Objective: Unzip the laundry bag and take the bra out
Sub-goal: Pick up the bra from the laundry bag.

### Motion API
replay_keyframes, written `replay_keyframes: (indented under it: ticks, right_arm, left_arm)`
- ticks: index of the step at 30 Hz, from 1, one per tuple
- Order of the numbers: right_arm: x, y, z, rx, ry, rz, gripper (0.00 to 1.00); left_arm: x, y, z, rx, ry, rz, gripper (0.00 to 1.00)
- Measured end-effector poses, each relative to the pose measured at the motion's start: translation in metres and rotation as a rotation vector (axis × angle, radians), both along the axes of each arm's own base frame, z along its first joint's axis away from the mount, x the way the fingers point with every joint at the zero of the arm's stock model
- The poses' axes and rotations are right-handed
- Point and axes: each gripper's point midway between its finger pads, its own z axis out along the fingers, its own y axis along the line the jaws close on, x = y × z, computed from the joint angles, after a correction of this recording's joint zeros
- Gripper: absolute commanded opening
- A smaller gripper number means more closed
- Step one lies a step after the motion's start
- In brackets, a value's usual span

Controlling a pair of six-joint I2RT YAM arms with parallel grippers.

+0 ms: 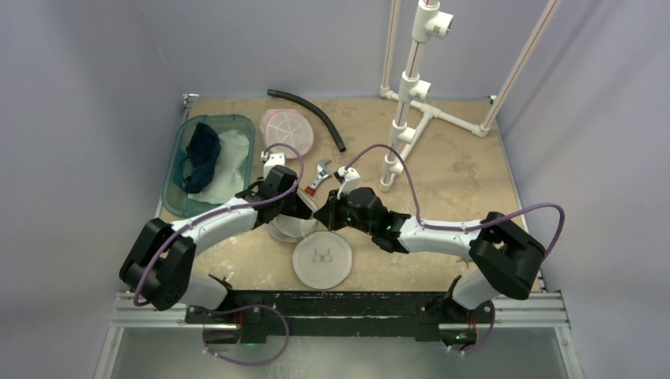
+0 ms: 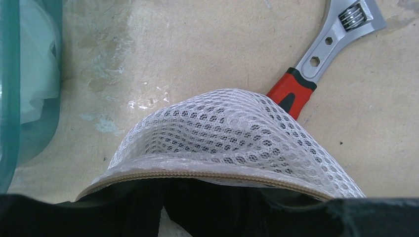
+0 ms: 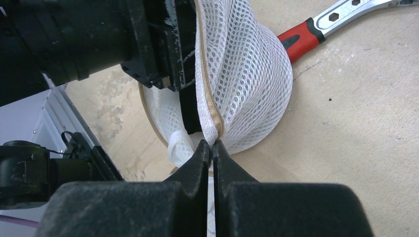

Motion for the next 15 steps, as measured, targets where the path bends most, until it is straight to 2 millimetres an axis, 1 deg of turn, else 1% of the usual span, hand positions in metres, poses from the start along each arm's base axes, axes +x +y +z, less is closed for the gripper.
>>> replay_keyframes:
  ticks: [1, 5, 7, 8, 12, 15]
  right_arm:
    - [-0.0001, 0.0001, 0.0, 0.0, 0.0, 0.001, 0.0]
    - [-0.0017, 0.001, 0.0003, 0.003, 0.003, 0.01, 0.0]
    - [-0.0021, 0.0013, 0.0003, 0.004, 0.004, 0.013, 0.0]
    - [-0.0022, 0.0013, 0.0003, 0.004, 0.004, 0.013, 0.0]
    - [-0.0024, 0.0014, 0.0003, 0.007, 0.01, 0.01, 0.0]
    - [-0.002, 0.0007, -0.0004, 0.011, 0.02, -0.001, 0.0]
  left_arm:
    - [0.0002, 0.0002, -0.0031, 0.006, 0.006, -0.001, 0.44]
    - [0.0006, 0.0004, -0.0071, 0.02, 0.011, 0.0, 0.2]
    - [0.001, 0.0006, -0.0067, 0.022, 0.009, 0.001, 0.02]
    - [0.0012, 0.0005, -0.0065, 0.022, 0.009, 0.001, 0.0]
    - [0.0007, -0.0001, -0.006, 0.022, 0.009, -0.001, 0.0]
    - [-0.0011, -0.003, -0.0001, 0.012, 0.005, -0.013, 0.0]
